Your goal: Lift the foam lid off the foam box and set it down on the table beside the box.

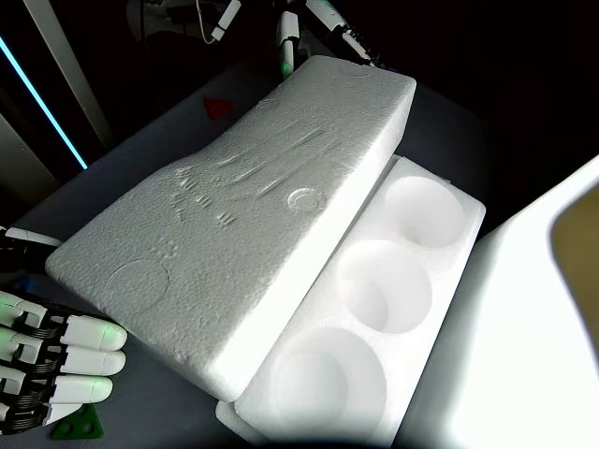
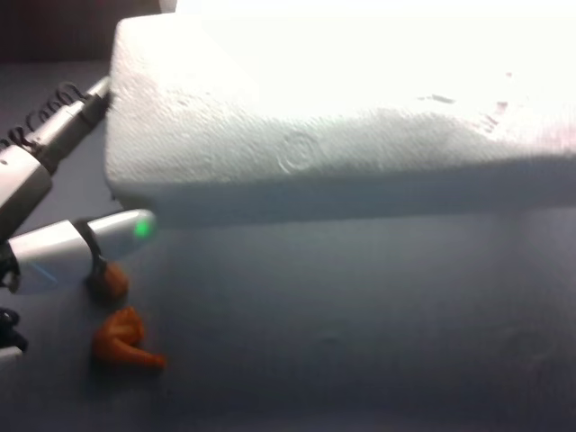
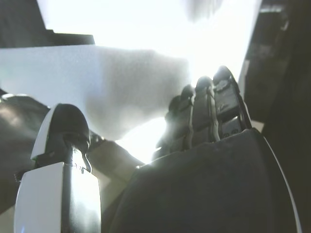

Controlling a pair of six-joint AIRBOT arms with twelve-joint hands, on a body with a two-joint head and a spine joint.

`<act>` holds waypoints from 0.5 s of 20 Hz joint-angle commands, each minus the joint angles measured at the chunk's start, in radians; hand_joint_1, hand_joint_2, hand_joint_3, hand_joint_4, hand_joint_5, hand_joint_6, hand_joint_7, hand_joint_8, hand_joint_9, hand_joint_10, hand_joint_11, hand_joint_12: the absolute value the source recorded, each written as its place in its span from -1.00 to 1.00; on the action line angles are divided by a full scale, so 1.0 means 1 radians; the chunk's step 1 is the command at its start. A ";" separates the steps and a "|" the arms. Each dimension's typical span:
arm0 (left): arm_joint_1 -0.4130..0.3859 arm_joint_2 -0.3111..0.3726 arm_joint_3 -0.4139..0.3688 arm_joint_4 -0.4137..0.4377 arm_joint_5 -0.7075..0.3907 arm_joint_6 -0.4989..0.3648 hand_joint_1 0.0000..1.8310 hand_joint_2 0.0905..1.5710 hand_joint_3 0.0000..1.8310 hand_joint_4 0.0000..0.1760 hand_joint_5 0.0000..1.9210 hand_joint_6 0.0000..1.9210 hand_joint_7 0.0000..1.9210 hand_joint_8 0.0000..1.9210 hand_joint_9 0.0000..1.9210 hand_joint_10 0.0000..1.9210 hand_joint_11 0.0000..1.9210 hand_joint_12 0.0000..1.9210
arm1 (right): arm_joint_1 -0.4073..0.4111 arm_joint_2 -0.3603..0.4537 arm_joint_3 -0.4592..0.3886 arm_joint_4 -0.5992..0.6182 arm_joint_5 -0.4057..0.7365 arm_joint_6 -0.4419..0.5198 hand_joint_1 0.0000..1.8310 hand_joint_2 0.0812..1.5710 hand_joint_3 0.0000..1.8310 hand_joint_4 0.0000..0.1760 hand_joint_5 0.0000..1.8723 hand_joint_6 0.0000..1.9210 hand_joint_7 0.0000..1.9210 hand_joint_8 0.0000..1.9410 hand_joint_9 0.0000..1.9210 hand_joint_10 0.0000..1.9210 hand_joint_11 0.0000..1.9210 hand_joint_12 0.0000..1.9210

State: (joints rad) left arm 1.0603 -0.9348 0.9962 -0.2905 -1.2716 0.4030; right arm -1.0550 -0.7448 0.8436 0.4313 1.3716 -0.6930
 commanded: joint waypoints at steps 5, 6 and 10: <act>0.024 -0.051 0.031 0.019 -0.084 -0.033 -0.36 0.47 -0.99 -0.84 -1.00 -1.00 -1.00 -1.00 -1.00 -1.00 -1.00 -1.00 | -0.060 -0.026 0.011 0.008 0.139 0.048 -0.27 0.65 -1.00 -1.00 -1.00 -0.85 -0.95 -0.98 -1.00 -0.87 -1.00 -0.68; 0.032 -0.057 0.034 0.013 -0.081 -0.034 -0.37 0.46 -1.00 -0.81 -1.00 -1.00 -1.00 -1.00 -1.00 -1.00 -1.00 -1.00 | -0.062 -0.032 0.014 0.011 0.131 0.049 -0.26 0.62 -1.00 -1.00 -1.00 -0.85 -0.95 -0.99 -1.00 -0.93 -1.00 -0.94; 0.065 -0.072 0.037 -0.014 -0.076 -0.041 -0.40 0.44 -1.00 -0.74 -1.00 -1.00 -1.00 -1.00 -1.00 -1.00 -1.00 -1.00 | -0.064 -0.065 0.035 0.016 0.090 0.062 -0.31 0.57 -0.99 -1.00 -0.94 -0.96 -0.90 -1.00 -0.96 -0.81 -1.00 -0.53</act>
State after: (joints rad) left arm 1.1294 -1.0061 1.0317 -0.3172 -1.2228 0.3691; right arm -1.1198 -0.8173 0.8768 0.4541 1.3495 -0.6407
